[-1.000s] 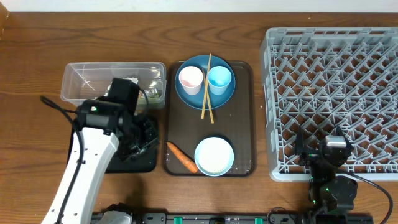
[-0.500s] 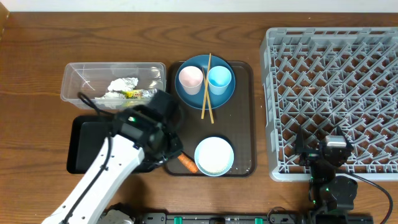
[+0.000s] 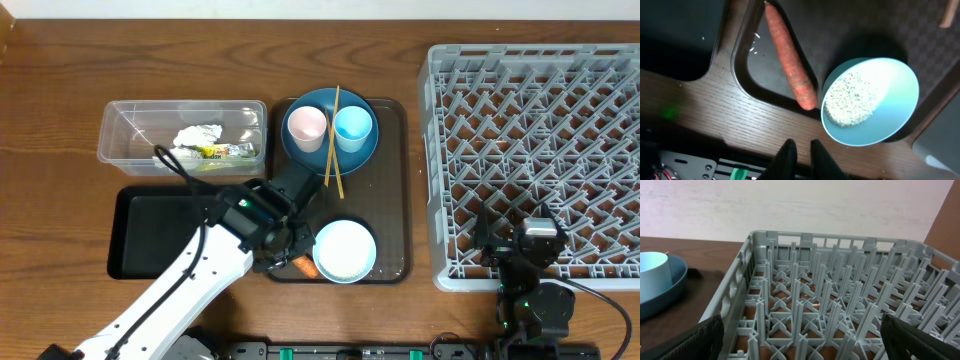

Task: Sort waste into correct bins and load items into the dishwasher rack
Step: 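Lower the left gripper onto the carrot and grasp it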

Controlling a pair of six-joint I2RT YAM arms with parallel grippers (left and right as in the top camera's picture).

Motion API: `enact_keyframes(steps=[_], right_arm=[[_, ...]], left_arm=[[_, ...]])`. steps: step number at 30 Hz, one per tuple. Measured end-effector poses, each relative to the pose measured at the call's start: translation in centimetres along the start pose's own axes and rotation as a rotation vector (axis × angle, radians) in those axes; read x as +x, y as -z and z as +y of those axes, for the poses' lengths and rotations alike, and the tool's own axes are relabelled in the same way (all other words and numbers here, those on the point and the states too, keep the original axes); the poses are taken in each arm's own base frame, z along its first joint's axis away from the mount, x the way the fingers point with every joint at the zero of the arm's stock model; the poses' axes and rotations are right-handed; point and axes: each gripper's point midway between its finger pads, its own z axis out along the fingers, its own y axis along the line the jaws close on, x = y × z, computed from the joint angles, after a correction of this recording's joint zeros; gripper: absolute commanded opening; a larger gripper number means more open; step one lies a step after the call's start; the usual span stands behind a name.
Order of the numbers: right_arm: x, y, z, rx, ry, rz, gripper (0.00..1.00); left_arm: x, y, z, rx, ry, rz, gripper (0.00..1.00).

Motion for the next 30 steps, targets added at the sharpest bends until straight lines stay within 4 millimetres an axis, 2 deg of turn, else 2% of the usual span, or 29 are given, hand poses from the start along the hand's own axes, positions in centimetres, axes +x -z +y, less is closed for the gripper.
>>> enact_keyframes(steps=[7,10,12,13,19,26,30], right_arm=[[0.0,0.0,0.0,0.000,0.000,0.000,0.99],[0.0,0.0,0.0,0.000,0.000,0.000,0.99],[0.0,0.0,0.0,0.000,0.000,0.000,0.99],[0.0,0.0,0.0,0.000,0.000,0.000,0.99],[0.0,0.0,0.0,0.000,0.000,0.000,0.99],[0.0,0.0,0.0,0.000,0.000,0.000,0.99],[0.0,0.0,0.0,0.000,0.000,0.000,0.99]], left_arm=[[-0.3,-0.7,0.0,-0.026,0.012,-0.002,0.08],[-0.3,-0.9,0.0,-0.033,0.010,0.000,0.22],[-0.3,-0.9,0.0,-0.036,0.015,-0.001,0.39],[-0.3,-0.9,0.0,-0.036,0.013,-0.002,0.40],[-0.3,-0.9,0.0,-0.036,0.023,-0.006,0.29],[0.2,-1.2,0.1,-0.055,0.062,-0.021,0.31],[-0.3,-1.2,0.2,-0.062,0.085,-0.050,0.33]])
